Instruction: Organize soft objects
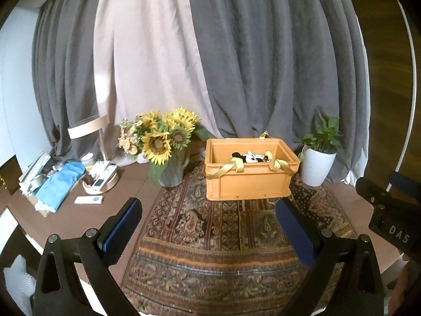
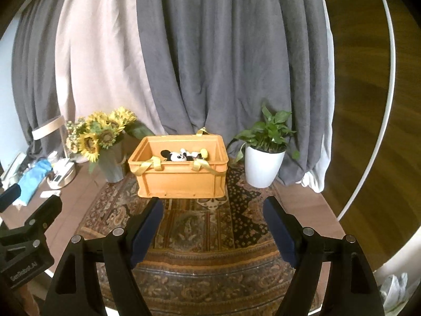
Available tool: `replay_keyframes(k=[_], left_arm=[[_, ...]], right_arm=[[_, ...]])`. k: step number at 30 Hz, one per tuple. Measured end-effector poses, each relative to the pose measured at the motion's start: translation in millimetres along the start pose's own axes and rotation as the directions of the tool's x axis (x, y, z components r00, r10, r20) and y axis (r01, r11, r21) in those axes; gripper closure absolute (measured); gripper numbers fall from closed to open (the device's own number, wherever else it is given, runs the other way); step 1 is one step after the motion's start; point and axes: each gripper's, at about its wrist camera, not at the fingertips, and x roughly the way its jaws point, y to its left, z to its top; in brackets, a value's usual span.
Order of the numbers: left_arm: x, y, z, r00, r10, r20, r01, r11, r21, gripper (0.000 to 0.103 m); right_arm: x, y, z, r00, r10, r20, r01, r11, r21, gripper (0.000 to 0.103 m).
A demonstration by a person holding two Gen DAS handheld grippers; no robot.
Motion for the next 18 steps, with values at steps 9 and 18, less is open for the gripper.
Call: replay_keyframes(k=[9, 18], left_arm=[[-38, -9, -16, 1.000, -0.009, 0.014, 0.009, 1.000, 0.009, 0.000], [-59, -18, -25, 0.999, -0.022, 0.029, 0.021, 1.000, 0.015, 0.000]], right_arm=[[-39, -9, -21, 1.000, -0.005, 0.026, 0.005, 1.000, -0.007, 0.024], [-60, -22, -35, 0.999, -0.005, 0.036, 0.005, 1.000, 0.007, 0.020]])
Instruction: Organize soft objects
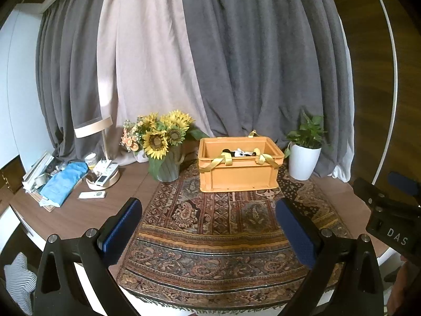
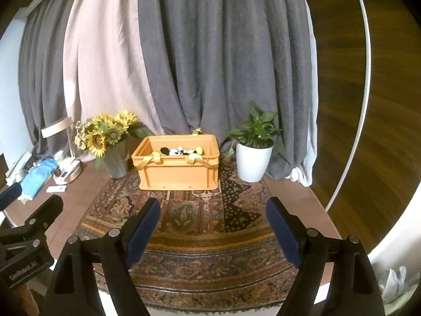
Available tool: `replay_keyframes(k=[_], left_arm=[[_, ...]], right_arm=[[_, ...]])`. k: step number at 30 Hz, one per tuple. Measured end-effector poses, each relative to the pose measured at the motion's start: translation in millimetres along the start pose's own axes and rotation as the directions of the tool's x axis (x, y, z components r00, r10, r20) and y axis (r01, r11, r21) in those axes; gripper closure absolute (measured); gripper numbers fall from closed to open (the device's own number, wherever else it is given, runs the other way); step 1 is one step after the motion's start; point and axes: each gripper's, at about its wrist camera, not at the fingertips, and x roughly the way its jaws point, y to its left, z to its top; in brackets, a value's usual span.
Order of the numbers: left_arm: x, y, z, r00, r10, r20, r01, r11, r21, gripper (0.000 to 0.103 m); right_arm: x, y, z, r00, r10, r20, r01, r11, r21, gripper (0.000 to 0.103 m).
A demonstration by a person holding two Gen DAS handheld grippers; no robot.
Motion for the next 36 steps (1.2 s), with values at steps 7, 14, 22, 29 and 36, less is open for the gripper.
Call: replay_keyframes(k=[7, 14, 22, 29, 36], left_arm=[[-8, -7, -5, 1.000, -0.005, 0.004, 0.005, 1.000, 0.000, 0.000], [-11, -12, -7, 1.000, -0.007, 0.006, 0.007, 1.000, 0.002, 0.000], [-18, -18, -8, 1.000, -0.013, 0.007, 0.013, 1.000, 0.007, 0.000], [-19, -20, -7, 1.000, -0.015, 0.010, 0.015, 1.000, 0.013, 0.000], [-19, -20, -7, 1.000, -0.015, 0.010, 0.015, 1.000, 0.014, 0.000]], right_arm=[[-9, -8, -5, 1.000, 0.001, 0.002, -0.001, 1.000, 0.000, 0.020], [-15, -14, -11, 1.000, 0.000, -0.005, 0.000, 1.000, -0.001, 0.020], [-20, -21, -14, 1.000, -0.007, -0.001, 0.007, 1.000, -0.002, 0.020], [-21, -24, -14, 1.000, -0.009, -0.001, 0.009, 1.000, 0.001, 0.020], [-21, -25, -14, 1.000, -0.008, 0.002, 0.008, 1.000, 0.002, 0.020]])
